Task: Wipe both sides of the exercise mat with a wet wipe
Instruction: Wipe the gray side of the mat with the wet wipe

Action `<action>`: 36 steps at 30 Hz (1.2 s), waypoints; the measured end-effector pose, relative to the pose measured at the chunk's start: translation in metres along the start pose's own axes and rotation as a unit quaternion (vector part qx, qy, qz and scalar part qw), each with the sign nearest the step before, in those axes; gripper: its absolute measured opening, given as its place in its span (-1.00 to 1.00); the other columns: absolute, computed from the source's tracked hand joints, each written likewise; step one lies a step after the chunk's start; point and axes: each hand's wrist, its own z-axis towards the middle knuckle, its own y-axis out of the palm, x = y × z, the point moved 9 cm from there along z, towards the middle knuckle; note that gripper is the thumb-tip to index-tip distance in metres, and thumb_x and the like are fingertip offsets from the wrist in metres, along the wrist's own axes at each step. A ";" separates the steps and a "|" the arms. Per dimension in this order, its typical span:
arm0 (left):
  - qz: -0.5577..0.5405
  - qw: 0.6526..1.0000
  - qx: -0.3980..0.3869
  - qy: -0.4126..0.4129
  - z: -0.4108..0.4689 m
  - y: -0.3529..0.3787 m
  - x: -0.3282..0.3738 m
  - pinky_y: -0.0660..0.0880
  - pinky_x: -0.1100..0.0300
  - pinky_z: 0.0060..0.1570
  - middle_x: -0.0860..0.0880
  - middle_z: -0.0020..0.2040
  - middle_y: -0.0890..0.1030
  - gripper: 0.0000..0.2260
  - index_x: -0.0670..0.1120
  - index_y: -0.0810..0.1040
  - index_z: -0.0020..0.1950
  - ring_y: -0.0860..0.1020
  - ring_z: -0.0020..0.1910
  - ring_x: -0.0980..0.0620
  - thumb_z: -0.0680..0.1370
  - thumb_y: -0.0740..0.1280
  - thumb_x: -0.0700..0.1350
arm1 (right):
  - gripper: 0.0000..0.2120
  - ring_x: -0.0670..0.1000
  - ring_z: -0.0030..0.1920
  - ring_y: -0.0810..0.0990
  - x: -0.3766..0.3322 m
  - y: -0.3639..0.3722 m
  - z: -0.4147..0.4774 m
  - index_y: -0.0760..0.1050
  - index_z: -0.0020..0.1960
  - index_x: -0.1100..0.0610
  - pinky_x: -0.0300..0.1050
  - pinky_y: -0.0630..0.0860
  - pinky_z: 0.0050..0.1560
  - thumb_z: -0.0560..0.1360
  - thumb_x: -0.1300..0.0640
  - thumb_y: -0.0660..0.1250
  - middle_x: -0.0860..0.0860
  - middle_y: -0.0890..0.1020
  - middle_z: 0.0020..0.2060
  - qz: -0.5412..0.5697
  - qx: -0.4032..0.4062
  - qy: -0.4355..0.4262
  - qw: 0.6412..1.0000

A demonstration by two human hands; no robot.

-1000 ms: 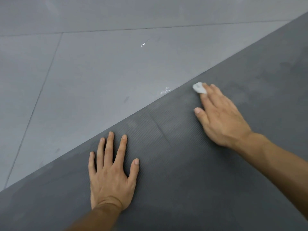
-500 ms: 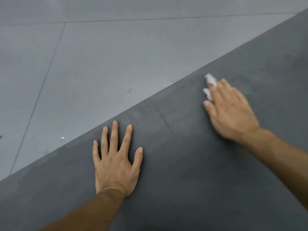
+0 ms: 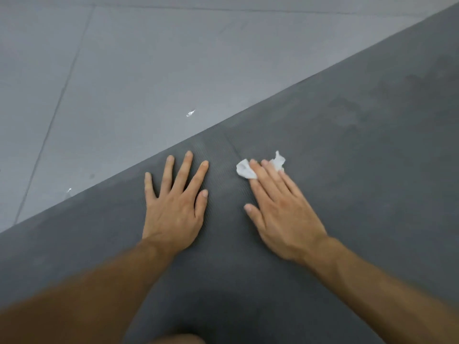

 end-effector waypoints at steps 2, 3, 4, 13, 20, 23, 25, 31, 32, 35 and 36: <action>-0.012 1.000 -0.001 -0.007 0.003 -0.001 -0.001 -0.08 -0.38 0.56 0.11 0.71 -0.08 -0.46 0.20 0.00 0.69 -0.14 0.68 -0.04 0.68 -0.13 0.20 | -0.39 0.03 0.68 -0.09 -0.008 0.006 -0.017 0.13 0.67 0.16 0.09 0.04 0.65 0.72 -0.14 -0.06 0.03 0.00 0.69 -0.021 -0.020 -0.046 0.999; -0.022 1.000 0.002 -0.013 0.006 -0.003 0.000 -0.11 -0.37 0.56 0.11 0.70 -0.09 -0.45 0.20 0.00 0.69 -0.15 0.68 -0.03 0.67 -0.12 0.20 | -0.39 0.01 0.68 -0.10 -0.006 0.006 -0.022 0.10 0.68 0.15 0.08 0.04 0.65 0.73 -0.15 -0.07 0.01 -0.01 0.69 -0.033 -0.026 -0.065 0.997; -0.032 0.999 0.004 -0.016 0.010 -0.006 0.003 -0.14 -0.35 0.57 0.12 0.70 -0.09 -0.44 0.20 -0.01 0.69 -0.16 0.68 -0.01 0.66 -0.11 0.21 | -0.39 0.00 0.68 -0.09 0.000 0.005 -0.024 0.09 0.68 0.14 0.07 0.04 0.65 0.73 -0.15 -0.08 0.01 0.01 0.69 -0.045 -0.025 -0.073 0.996; -0.046 0.999 0.004 0.010 0.056 -0.011 0.054 -0.22 -0.29 0.58 0.10 0.70 -0.18 -0.44 0.21 -0.14 0.69 -0.24 0.66 0.02 0.68 -0.19 0.25 | -0.36 0.10 0.66 0.06 0.150 -0.031 0.007 0.12 0.66 0.13 0.10 0.06 0.63 0.68 -0.17 -0.12 0.05 0.16 0.66 0.004 0.053 0.188 0.981; -0.037 0.999 0.023 0.005 0.055 -0.012 0.053 -0.17 -0.30 0.58 0.10 0.70 -0.15 -0.43 0.22 -0.12 0.68 -0.22 0.67 0.02 0.67 -0.18 0.26 | -0.34 0.12 0.67 0.02 0.100 -0.022 0.013 0.12 0.66 0.21 0.04 0.01 0.63 0.68 -0.15 -0.08 0.07 0.11 0.67 0.037 0.050 0.140 0.988; -0.037 0.999 0.030 0.002 0.054 -0.012 0.053 -0.16 -0.30 0.59 0.11 0.70 -0.14 -0.43 0.22 -0.09 0.68 -0.20 0.67 0.02 0.66 -0.15 0.26 | -0.37 0.07 0.67 -0.01 0.043 -0.011 -0.005 0.15 0.65 0.20 0.06 0.01 0.65 0.69 -0.14 -0.05 0.05 0.12 0.67 0.022 0.021 0.063 0.998; -0.036 0.999 0.033 0.001 0.056 -0.012 0.053 -0.16 -0.29 0.59 0.12 0.70 -0.14 -0.43 0.22 -0.09 0.68 -0.19 0.67 0.02 0.66 -0.16 0.25 | -0.38 0.03 0.68 -0.09 0.014 0.000 -0.023 0.14 0.66 0.17 0.08 0.02 0.65 0.71 -0.14 -0.07 0.02 0.05 0.68 0.008 -0.009 0.012 1.000; -0.038 0.998 0.042 0.005 0.055 -0.013 0.053 -0.18 -0.26 0.60 0.11 0.70 -0.12 -0.43 0.23 -0.07 0.68 -0.18 0.67 0.03 0.65 -0.17 0.26 | -0.41 0.00 0.67 0.01 0.044 -0.003 -0.035 0.15 0.67 0.13 0.07 0.09 0.63 0.72 -0.13 -0.05 -0.02 0.12 0.67 -0.034 0.011 -0.012 0.999; -0.038 0.998 0.040 0.006 0.055 -0.013 0.053 -0.18 -0.26 0.60 0.12 0.70 -0.12 -0.43 0.23 -0.08 0.68 -0.19 0.67 0.03 0.65 -0.17 0.26 | -0.40 0.01 0.67 0.05 0.065 -0.009 -0.027 0.15 0.67 0.13 0.07 0.09 0.63 0.71 -0.12 -0.05 -0.01 0.15 0.67 -0.033 0.030 0.022 0.999; -0.038 0.999 0.038 0.005 0.055 -0.013 0.052 -0.18 -0.26 0.60 0.12 0.70 -0.14 -0.43 0.23 -0.09 0.68 -0.19 0.67 0.03 0.65 -0.18 0.27 | -0.39 0.05 0.66 0.09 0.132 -0.026 -0.004 0.09 0.68 0.09 0.08 0.05 0.62 0.69 -0.13 -0.07 0.01 0.20 0.65 0.000 0.074 0.140 0.987; -0.038 0.998 0.039 0.006 0.056 -0.013 0.053 -0.18 -0.26 0.60 0.12 0.70 -0.14 -0.42 0.23 -0.09 0.68 -0.19 0.67 0.03 0.65 -0.18 0.27 | -0.38 0.07 0.66 0.07 0.146 -0.029 0.003 0.08 0.68 0.09 0.08 0.04 0.62 0.68 -0.14 -0.08 0.02 0.19 0.65 0.018 0.076 0.162 0.984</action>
